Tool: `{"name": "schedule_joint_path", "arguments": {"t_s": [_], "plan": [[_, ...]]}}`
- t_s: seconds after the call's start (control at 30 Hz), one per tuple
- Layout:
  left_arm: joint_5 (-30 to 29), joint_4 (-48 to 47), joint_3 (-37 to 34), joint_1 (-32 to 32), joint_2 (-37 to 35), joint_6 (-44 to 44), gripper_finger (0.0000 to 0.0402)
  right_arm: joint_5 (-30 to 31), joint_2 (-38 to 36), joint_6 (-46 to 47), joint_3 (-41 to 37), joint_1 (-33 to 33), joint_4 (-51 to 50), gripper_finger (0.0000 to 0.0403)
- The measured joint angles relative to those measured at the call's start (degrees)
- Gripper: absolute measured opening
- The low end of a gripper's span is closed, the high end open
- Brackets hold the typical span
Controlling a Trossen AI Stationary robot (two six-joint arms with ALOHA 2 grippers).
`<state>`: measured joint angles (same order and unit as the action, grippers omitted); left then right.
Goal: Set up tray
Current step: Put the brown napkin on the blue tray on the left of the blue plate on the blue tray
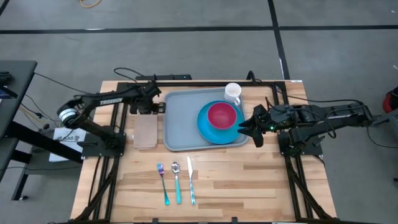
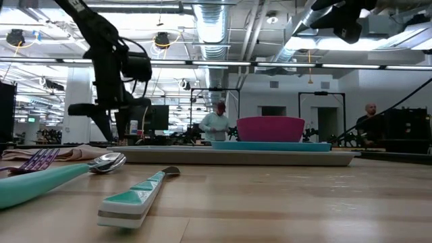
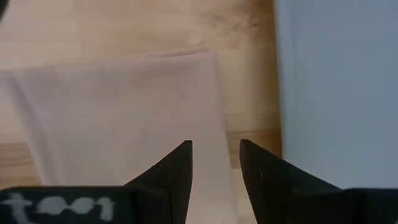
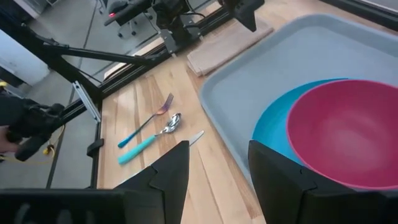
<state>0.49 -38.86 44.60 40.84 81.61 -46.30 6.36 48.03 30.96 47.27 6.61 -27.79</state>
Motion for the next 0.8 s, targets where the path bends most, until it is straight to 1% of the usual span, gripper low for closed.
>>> {"name": "schedule_joint_path", "arguments": {"t_s": [0.17, 0.47, 0.6, 0.8], "plan": [[0.34, 3.31, 0.04, -0.01, 3.49, -0.09, 0.0121, 0.06, 0.0, 0.02, 0.0, 0.0, -0.13, 0.0155], [-3.97, 4.11, 0.04, -0.01, 6.43, -0.26, 0.0121, 1.14, 0.0, 0.07, 0.0, 0.0, -0.11, 0.0155], [-4.28, 4.81, 0.04, -0.02, 7.11, -0.26, 0.0121, 1.23, 0.0, 0.29, 0.0, 0.0, -0.09, 0.0155], [-3.26, 6.63, 0.33, -0.06, 9.91, -0.24, 0.0121, 1.26, 0.02, 0.55, 0.0, 0.0, -0.08, 0.0155]]}}
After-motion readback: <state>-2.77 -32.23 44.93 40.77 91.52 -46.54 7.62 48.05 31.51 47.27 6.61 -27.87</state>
